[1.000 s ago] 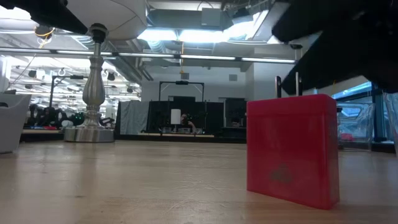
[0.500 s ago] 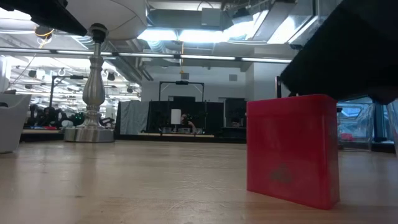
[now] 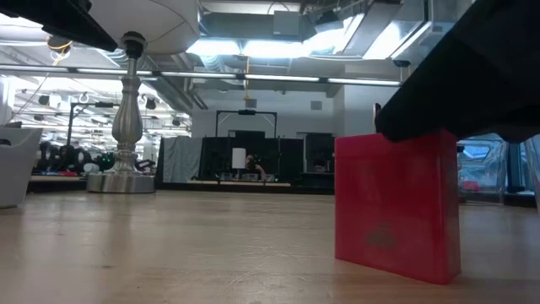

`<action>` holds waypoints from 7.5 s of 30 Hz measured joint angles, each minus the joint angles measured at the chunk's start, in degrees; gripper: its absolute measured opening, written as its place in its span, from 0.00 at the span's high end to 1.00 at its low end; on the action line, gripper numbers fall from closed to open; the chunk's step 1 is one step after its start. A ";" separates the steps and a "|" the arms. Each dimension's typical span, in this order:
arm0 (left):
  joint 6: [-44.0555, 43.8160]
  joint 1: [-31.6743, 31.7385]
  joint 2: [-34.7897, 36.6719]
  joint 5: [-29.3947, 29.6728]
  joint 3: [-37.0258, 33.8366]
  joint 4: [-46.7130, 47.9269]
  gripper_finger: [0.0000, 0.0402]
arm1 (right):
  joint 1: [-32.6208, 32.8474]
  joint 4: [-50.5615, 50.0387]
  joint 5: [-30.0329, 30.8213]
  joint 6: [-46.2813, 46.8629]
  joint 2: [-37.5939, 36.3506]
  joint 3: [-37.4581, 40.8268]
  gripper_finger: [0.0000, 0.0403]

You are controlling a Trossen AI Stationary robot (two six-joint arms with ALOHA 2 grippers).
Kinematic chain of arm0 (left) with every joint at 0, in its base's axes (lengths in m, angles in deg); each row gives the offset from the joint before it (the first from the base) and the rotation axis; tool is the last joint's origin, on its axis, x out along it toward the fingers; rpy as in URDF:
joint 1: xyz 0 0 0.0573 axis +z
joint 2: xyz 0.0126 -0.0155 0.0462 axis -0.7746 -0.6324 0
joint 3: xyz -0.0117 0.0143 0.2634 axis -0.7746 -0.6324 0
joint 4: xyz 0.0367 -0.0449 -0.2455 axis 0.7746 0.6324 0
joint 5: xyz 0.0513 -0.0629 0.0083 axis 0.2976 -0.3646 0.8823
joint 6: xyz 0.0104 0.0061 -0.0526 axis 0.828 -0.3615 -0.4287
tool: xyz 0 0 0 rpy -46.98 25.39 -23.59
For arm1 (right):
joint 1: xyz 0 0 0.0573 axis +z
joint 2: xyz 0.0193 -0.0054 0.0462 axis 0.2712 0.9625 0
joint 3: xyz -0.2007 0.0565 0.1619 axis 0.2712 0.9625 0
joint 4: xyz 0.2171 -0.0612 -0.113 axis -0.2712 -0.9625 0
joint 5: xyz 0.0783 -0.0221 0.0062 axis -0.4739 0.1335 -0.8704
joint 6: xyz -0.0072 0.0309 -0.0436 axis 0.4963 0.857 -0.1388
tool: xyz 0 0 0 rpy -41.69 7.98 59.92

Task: Pick & Place Office items
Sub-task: Put the orange charger adapter into the white bin

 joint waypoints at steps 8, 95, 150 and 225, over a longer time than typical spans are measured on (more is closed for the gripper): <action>0.01 0.00 0.00 0.00 0.00 0.01 0.52 | -0.02 0.03 -0.28 1.11 1.30 0.00 0.41; -0.59 5.60 0.02 0.52 0.00 -1.67 0.47 | -33.49 19.27 -29.94 -41.31 -5.88 0.02 0.35; 29.54 34.12 -23.66 -43.12 0.02 -27.47 0.31 | -25.93 23.97 -14.84 -32.29 -67.87 60.70 0.31; -41.71 -17.92 -5.68 -25.08 0.02 10.35 0.69 | -24.49 30.74 -16.57 -38.14 -72.46 66.99 0.31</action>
